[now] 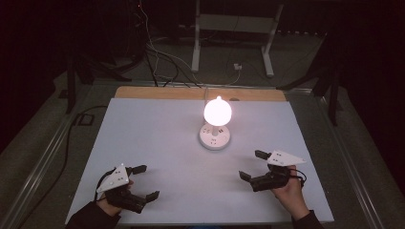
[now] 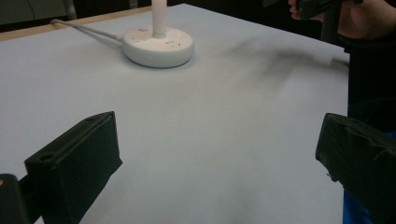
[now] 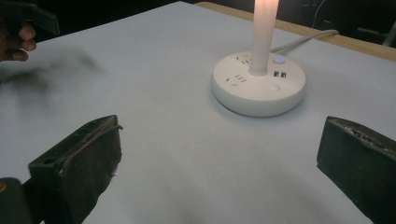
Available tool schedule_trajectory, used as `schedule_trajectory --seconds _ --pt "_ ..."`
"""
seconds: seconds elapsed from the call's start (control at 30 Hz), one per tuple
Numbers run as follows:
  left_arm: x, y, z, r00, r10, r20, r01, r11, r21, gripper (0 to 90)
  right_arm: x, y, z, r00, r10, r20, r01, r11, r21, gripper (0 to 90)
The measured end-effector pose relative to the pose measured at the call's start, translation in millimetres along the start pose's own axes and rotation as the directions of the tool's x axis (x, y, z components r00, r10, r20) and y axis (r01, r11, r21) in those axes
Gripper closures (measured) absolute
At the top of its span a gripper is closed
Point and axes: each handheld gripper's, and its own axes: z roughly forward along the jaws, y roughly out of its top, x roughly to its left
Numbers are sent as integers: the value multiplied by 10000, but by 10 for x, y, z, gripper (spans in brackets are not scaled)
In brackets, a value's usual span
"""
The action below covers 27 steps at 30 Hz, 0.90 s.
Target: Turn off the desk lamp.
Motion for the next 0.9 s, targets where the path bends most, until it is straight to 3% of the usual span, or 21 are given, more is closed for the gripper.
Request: schedule_trajectory --seconds 0.9 --pt "0 2 -6 10000 -13 19 13 10000 29 4 -17 156 357 9982 -168 -569 175 9998 116 1"
